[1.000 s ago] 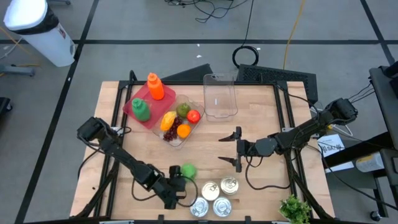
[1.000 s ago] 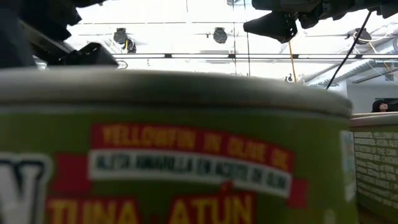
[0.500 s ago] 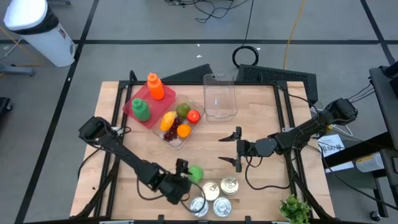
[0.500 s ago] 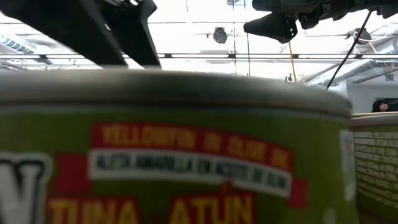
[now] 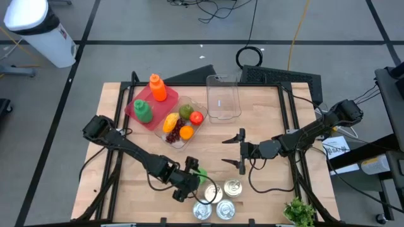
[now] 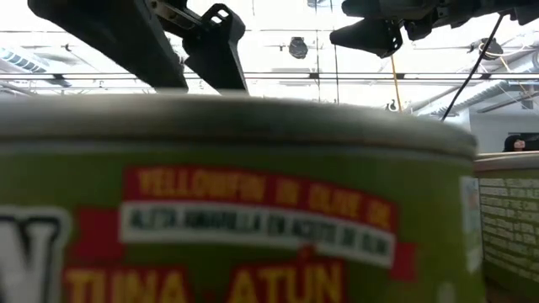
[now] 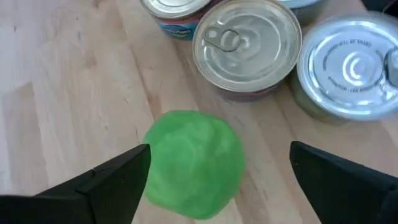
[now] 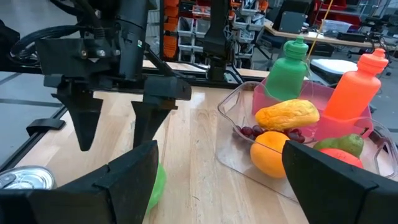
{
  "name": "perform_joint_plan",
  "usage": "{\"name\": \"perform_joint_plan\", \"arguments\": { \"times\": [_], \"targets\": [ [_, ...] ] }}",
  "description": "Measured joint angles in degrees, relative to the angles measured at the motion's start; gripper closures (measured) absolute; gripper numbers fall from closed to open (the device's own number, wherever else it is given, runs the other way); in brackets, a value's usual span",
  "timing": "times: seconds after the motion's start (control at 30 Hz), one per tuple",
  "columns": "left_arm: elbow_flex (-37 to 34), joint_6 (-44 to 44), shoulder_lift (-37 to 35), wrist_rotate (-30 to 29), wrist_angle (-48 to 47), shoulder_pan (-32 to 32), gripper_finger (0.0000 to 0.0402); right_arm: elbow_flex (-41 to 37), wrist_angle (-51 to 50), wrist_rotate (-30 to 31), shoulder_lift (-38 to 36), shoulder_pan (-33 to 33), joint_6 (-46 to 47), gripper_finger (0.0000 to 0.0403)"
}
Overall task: Pick & Place Food Item
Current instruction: Put the green apple into the left transparent bin
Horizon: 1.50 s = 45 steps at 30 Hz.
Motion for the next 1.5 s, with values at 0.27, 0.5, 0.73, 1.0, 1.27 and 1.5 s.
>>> {"name": "perform_joint_plan", "arguments": {
  "times": [0.27,0.5,0.73,1.0,1.27,1.5],
  "targets": [
    [0.00,4.57,0.68,1.14,1.56,3.57,0.0005,0.00,0.00,0.02,0.00,-0.48,-0.13,0.0080],
    [-0.02,4.34,3.68,5.79,0.83,4.85,0.0005,-0.02,-0.58,0.00,0.00,-0.46,0.02,0.0080],
    [0.17,2.80,7.58,5.86,2.04,5.03,0.0004,-0.02,-1.18,0.00,0.00,-0.48,-0.31,0.0080],
    [0.11,-1.46,7.89,5.95,2.42,5.36,0.0053,-0.02,-1.25,0.01,0.00,-0.48,-0.31,0.0080],
    [-0.37,-7.82,3.87,1.48,-2.40,5.85,0.0072,-0.02,-1.25,0.02,0.00,-0.48,0.23,0.0080],
    [-0.11,-9.64,-7.23,-7.02,-4.34,5.85,0.0073,-0.02,-1.24,0.04,0.00,-0.48,1.65,0.0080]
  ]
}}
